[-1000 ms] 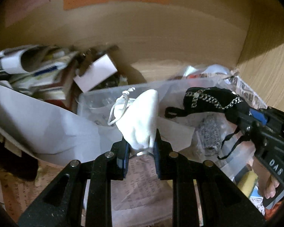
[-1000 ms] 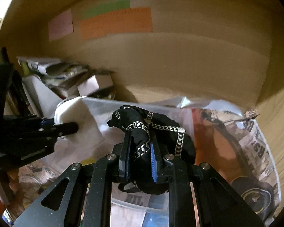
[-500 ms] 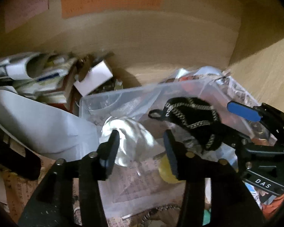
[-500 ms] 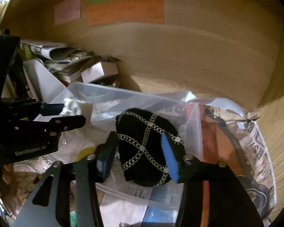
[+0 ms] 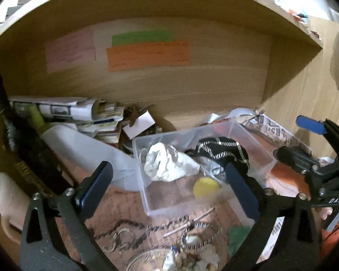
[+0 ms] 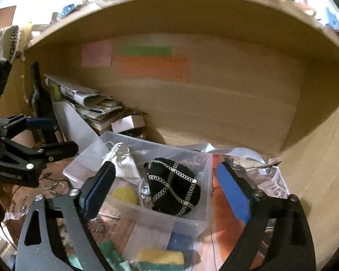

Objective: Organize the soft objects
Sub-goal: 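Open both tools to release the cap and cloth into the box, then grasp the yellow-green sponge with the right tool while the left tool grasps the floral scrunchie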

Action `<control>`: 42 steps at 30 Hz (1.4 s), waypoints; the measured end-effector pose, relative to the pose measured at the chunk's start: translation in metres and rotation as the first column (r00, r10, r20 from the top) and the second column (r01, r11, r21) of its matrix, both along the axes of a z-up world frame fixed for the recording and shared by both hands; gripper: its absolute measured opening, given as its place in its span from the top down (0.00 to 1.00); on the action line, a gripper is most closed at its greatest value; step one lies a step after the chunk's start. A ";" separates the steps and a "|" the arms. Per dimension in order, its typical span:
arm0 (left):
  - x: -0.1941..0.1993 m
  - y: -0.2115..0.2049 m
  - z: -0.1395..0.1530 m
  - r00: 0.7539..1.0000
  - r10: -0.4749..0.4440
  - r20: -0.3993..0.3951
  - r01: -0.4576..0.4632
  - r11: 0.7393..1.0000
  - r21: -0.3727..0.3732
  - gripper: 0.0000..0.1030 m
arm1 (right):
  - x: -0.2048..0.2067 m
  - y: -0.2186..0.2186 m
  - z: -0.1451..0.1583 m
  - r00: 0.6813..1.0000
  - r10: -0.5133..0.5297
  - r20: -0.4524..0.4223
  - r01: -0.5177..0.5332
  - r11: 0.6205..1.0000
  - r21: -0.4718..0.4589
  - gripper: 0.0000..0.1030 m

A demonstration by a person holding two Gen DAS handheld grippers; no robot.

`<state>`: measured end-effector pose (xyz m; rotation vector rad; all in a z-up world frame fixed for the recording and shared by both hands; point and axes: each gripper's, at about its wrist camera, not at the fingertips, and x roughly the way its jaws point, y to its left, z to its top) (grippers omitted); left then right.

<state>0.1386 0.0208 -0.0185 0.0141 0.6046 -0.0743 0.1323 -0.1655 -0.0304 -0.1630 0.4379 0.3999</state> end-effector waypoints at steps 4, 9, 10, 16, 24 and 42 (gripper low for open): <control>-0.018 0.002 -0.015 0.999 0.017 -0.028 -0.016 1.000 0.007 0.01 | -0.016 -0.005 -0.005 1.000 -0.009 0.009 0.009 1.000 0.007 0.02; -0.030 0.005 -0.043 0.994 0.043 -0.104 -0.041 0.999 0.021 0.01 | -0.026 -0.008 -0.024 0.999 -0.027 -0.038 0.026 1.000 -0.010 0.02; -0.032 0.007 -0.050 0.991 0.046 -0.127 -0.044 0.999 0.019 0.01 | -0.027 -0.009 -0.028 0.998 -0.028 -0.051 0.027 1.000 -0.013 0.02; -0.043 0.019 -0.088 0.967 0.056 -0.247 -0.060 0.998 -0.009 0.01 | -0.029 -0.009 -0.064 0.986 -0.043 -0.159 0.037 0.998 -0.042 0.02; -0.049 0.030 -0.124 0.936 0.065 -0.345 -0.102 0.991 -0.090 0.01 | -0.023 -0.022 -0.101 0.951 -0.084 -0.299 0.081 0.996 -0.020 0.03; -0.063 0.022 -0.114 0.952 0.016 -0.304 -0.049 0.994 -0.101 0.89 | -0.021 -0.032 -0.106 0.940 -0.056 -0.336 0.082 0.995 0.064 0.43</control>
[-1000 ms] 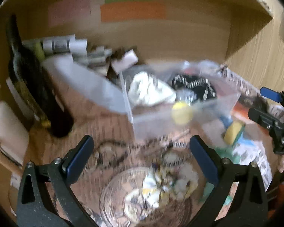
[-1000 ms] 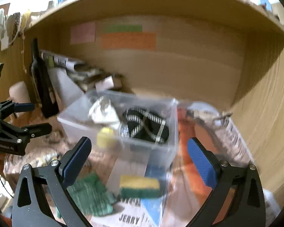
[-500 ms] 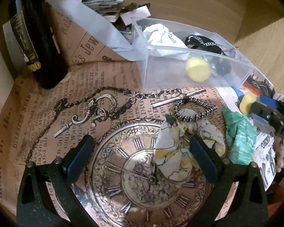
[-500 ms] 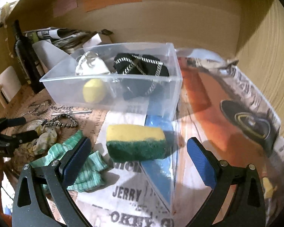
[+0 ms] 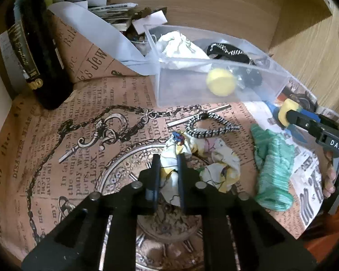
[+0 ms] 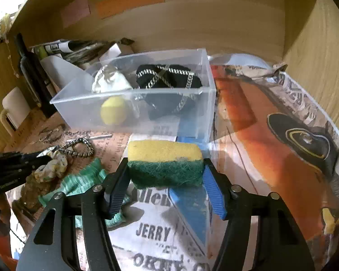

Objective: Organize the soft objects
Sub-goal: 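Grasp the yellow-green sponge with the right tool while the left tool grasps the floral scrunchie, then carry the sponge and floral scrunchie over the clear box with both tools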

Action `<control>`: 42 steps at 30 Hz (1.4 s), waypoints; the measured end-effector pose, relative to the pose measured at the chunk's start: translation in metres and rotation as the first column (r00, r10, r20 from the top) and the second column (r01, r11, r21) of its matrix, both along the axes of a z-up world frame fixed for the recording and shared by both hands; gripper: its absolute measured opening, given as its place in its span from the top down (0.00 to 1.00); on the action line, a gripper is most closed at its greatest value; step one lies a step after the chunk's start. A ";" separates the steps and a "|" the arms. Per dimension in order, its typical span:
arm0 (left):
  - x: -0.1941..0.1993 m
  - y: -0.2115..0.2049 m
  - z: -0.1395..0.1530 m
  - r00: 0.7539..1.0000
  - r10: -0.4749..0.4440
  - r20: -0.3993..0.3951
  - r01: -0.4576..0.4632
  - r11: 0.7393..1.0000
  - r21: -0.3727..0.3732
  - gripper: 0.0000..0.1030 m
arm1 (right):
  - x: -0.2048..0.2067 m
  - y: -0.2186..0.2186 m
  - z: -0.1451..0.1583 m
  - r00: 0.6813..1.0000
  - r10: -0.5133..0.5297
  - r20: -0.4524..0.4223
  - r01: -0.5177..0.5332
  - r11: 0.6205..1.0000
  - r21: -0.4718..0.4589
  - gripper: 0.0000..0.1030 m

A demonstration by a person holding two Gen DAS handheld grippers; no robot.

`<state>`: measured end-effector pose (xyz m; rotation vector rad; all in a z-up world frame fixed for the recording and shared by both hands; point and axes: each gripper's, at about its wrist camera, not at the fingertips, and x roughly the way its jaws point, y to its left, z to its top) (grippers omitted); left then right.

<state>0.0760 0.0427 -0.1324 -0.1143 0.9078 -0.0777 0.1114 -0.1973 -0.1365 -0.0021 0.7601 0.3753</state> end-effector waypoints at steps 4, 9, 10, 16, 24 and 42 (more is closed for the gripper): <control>-0.009 0.001 0.018 0.999 0.012 0.050 -0.014 1.000 0.027 0.91 | -0.004 -0.001 0.010 0.999 -0.002 0.038 0.002 1.000 0.011 0.43; -0.018 0.002 0.046 0.991 0.020 0.134 -0.028 0.998 0.055 0.91 | -0.010 -0.003 0.029 0.995 -0.004 0.104 0.002 1.000 0.026 0.43; -0.018 0.002 0.052 0.988 0.022 0.154 -0.031 0.998 0.060 0.91 | -0.011 -0.003 0.033 0.993 -0.005 0.118 0.001 1.000 0.029 0.43; -0.008 0.003 0.078 0.970 0.035 0.242 -0.056 0.995 0.081 0.91 | -0.015 -0.003 0.058 0.980 -0.004 0.200 -0.008 0.998 0.059 0.43; 0.021 -0.002 0.104 0.947 0.033 0.320 -0.053 0.997 0.055 0.91 | -0.010 0.008 0.085 0.956 0.015 0.292 -0.035 0.997 0.064 0.43; 0.108 -0.018 0.081 0.970 0.014 0.243 -0.033 0.997 0.074 0.91 | 0.050 0.034 0.083 0.963 0.079 0.257 -0.079 0.997 -0.009 0.43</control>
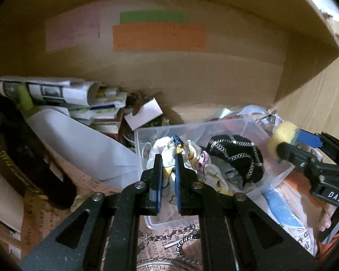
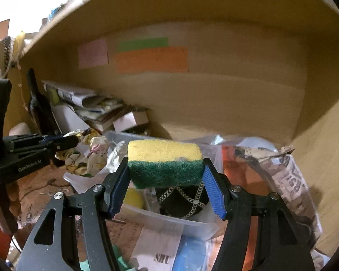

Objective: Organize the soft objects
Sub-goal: 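Carry the sponge and floral scrunchie over the clear box with both tools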

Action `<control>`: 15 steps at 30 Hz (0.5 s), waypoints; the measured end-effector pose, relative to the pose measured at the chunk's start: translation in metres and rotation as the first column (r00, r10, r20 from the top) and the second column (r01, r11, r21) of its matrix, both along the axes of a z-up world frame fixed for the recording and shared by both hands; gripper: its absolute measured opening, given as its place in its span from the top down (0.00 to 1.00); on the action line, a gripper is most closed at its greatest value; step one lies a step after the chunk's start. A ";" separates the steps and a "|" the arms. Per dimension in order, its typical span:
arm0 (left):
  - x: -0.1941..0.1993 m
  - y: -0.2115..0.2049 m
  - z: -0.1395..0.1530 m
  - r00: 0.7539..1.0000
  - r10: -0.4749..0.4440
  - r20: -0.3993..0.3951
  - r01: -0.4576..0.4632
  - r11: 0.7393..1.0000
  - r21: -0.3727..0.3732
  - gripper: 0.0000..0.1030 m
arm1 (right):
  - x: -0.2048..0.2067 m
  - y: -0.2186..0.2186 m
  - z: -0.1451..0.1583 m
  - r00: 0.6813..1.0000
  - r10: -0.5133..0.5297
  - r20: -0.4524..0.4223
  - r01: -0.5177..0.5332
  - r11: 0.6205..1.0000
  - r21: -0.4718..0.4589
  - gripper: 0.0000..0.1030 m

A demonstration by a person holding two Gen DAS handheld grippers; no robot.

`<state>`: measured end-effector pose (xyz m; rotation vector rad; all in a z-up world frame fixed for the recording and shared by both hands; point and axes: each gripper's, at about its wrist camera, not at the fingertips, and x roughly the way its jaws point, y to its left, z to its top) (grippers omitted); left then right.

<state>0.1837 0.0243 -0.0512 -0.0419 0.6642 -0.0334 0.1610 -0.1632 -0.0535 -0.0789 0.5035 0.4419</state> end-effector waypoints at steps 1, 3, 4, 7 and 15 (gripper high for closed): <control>0.005 -0.001 -0.005 1.000 -0.004 -0.016 0.004 1.000 0.000 0.91 | 0.004 0.001 -0.003 1.000 0.001 -0.013 -0.001 1.000 -0.004 0.43; 0.010 -0.002 -0.011 0.999 -0.009 -0.033 0.009 1.000 0.003 0.91 | 0.012 0.004 -0.013 0.999 0.005 -0.051 -0.006 1.000 -0.013 0.43; 0.013 -0.003 -0.014 0.999 -0.011 -0.044 0.011 1.000 0.009 0.91 | 0.016 0.006 -0.018 0.997 0.009 -0.072 -0.011 1.000 -0.017 0.43; 0.021 -0.007 -0.025 0.997 -0.016 -0.072 0.018 1.000 0.025 0.91 | 0.025 0.009 -0.030 0.993 0.016 -0.115 -0.020 0.999 -0.033 0.43; 0.029 -0.014 -0.041 0.990 -0.030 -0.135 0.035 0.999 0.040 0.88 | 0.030 0.016 -0.044 0.986 0.027 -0.166 -0.040 0.996 -0.078 0.40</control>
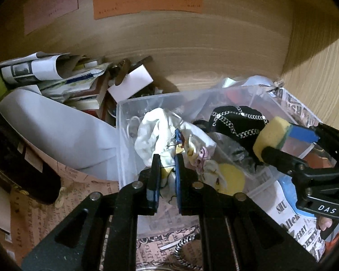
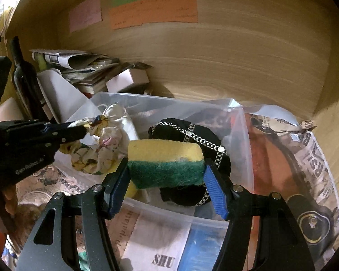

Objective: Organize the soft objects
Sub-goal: 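Carry the sponge and floral scrunchie over the clear box with both tools, then open both tools to drop the sponge and scrunchie into the box, then grasp the green knitted glove with the right tool while the left tool grasps the braided bracelet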

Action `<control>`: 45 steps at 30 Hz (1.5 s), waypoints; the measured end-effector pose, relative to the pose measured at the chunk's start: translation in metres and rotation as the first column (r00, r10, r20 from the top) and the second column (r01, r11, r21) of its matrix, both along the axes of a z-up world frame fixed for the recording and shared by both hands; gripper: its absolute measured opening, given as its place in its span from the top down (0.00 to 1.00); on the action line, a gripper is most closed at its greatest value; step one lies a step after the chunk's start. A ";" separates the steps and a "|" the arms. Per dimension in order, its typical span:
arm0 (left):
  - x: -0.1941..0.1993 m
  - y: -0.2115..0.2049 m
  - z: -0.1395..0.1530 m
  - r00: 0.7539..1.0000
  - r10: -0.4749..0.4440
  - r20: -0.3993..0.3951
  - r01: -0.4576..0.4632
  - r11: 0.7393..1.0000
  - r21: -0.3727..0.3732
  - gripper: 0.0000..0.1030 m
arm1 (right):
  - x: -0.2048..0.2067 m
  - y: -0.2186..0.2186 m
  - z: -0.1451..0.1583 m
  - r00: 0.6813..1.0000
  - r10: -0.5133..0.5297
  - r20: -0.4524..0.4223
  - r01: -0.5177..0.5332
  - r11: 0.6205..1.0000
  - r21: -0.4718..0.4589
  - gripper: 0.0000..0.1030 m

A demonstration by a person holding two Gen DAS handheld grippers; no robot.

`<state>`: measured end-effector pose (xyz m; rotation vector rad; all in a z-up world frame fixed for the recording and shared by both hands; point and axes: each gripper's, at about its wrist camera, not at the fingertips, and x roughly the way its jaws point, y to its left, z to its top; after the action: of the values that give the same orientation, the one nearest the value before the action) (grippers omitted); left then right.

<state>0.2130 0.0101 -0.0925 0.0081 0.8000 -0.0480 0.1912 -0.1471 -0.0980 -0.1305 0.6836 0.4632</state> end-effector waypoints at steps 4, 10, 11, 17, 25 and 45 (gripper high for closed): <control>-0.007 0.002 0.002 1.000 -0.004 -0.004 0.004 1.000 -0.022 0.79 | -0.001 0.001 0.001 1.000 0.009 -0.004 -0.009 1.000 -0.017 0.35; -0.022 0.007 0.017 0.999 0.001 0.039 0.001 0.999 -0.044 0.61 | -0.009 0.000 0.009 1.000 0.010 0.024 -0.010 1.000 -0.012 0.20; -0.026 0.007 0.021 0.999 -0.003 0.050 0.006 0.999 -0.048 0.58 | -0.012 -0.001 0.012 0.999 0.011 0.038 -0.010 1.000 -0.012 0.17; -0.054 0.007 0.045 0.991 -0.002 0.131 0.008 0.999 -0.049 0.42 | -0.028 -0.001 0.032 0.995 0.014 0.102 -0.014 1.000 -0.003 0.16; -0.090 0.013 0.062 0.981 0.004 0.192 0.007 0.998 -0.055 0.18 | -0.064 -0.008 0.053 0.982 0.021 0.189 -0.028 0.999 0.037 0.04; -0.116 0.016 -0.030 0.995 0.024 -0.098 -0.033 0.995 -0.095 0.11 | -0.103 0.028 -0.046 0.972 0.189 -0.137 -0.198 0.979 -0.055 0.13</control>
<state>0.0972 0.0257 -0.1224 -0.0976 0.8936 -0.0600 0.0882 -0.1190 -0.1437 -0.2348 0.8207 0.6406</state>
